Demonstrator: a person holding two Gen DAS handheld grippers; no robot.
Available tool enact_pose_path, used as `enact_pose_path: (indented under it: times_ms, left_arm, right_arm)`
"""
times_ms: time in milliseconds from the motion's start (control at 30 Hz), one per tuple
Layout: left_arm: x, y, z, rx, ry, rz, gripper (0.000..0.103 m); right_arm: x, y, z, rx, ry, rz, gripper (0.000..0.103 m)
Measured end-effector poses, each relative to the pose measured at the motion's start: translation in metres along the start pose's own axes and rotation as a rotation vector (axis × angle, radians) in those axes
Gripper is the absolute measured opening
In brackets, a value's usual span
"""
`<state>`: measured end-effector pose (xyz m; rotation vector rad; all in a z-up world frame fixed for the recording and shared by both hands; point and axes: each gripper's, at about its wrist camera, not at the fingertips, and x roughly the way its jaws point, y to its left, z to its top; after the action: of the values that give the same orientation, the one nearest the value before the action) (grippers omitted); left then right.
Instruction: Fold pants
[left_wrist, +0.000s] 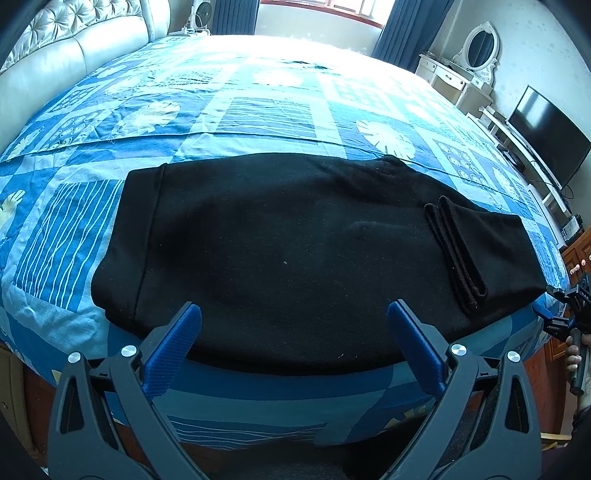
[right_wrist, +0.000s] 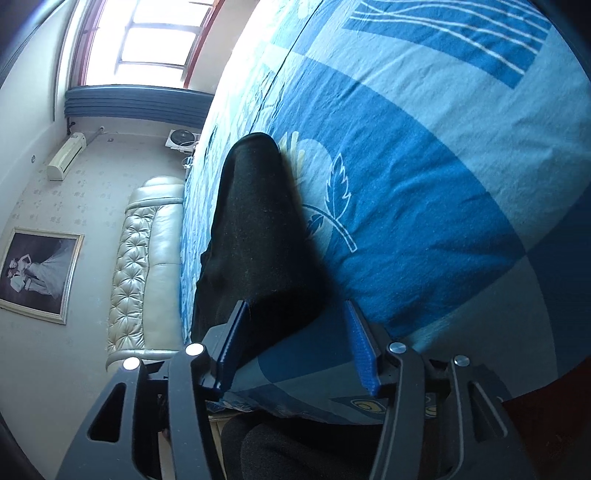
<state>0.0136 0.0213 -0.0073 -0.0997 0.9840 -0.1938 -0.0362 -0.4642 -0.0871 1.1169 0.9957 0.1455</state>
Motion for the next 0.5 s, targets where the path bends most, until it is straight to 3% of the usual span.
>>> enact_pose_path:
  times_ms: [100,167,333,500]
  left_arm:
    - [0.001,0.000,0.001,-0.004,0.003,-0.004,0.101]
    - [0.001,0.000,0.000,-0.003,0.003,-0.004,0.101]
    - [0.000,0.000,0.001,-0.006,0.000,-0.004,0.101]
    - [-0.002,0.009,0.002,-0.034,-0.004,-0.011,0.101]
  right_arm:
    - [-0.019,0.031,-0.004,-0.122,-0.120,-0.246,0.061]
    - [-0.026,0.056,-0.009,-0.209,-0.198,-0.346,0.061]
    - [-0.016,0.119,-0.033,-0.354,-0.265,-0.224,0.070]
    - [0.040,0.165,-0.058,-0.497,-0.150,-0.125,0.070]
